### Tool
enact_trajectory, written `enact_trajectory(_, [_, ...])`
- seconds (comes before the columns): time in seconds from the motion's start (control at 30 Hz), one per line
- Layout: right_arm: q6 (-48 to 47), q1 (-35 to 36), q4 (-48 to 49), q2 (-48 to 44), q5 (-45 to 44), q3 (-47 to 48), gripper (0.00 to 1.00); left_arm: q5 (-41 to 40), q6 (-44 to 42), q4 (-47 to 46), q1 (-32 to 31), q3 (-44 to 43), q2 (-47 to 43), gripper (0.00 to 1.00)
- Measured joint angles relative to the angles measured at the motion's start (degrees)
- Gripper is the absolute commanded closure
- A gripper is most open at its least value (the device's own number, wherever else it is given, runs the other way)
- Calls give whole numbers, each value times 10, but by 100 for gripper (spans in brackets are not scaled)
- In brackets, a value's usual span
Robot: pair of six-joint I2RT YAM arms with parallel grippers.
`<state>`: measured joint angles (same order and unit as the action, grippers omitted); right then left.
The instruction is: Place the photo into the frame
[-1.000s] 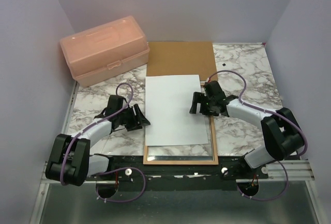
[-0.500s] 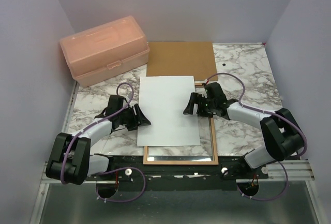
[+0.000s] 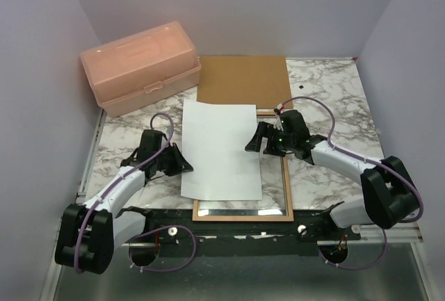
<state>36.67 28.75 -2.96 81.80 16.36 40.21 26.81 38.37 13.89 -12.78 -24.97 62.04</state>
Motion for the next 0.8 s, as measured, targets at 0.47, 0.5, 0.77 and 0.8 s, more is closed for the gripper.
enact_trajectory(0.47, [15, 0, -45, -171, -54, 26, 1, 9, 24, 27, -40, 0, -63, 100])
enact_trajectory(0.5, [15, 0, -47, -174, -57, 30, 1, 9, 29, 27, -48, 0, -65, 100])
enact_trajectory(0.77, [15, 0, -73, -176, -65, 37, 1, 8, 84, 11, -133, -1, -65, 100])
enact_trajectory(0.8, [15, 0, -74, -176, -64, 37, 1, 7, 93, 5, -144, -1, -63, 100])
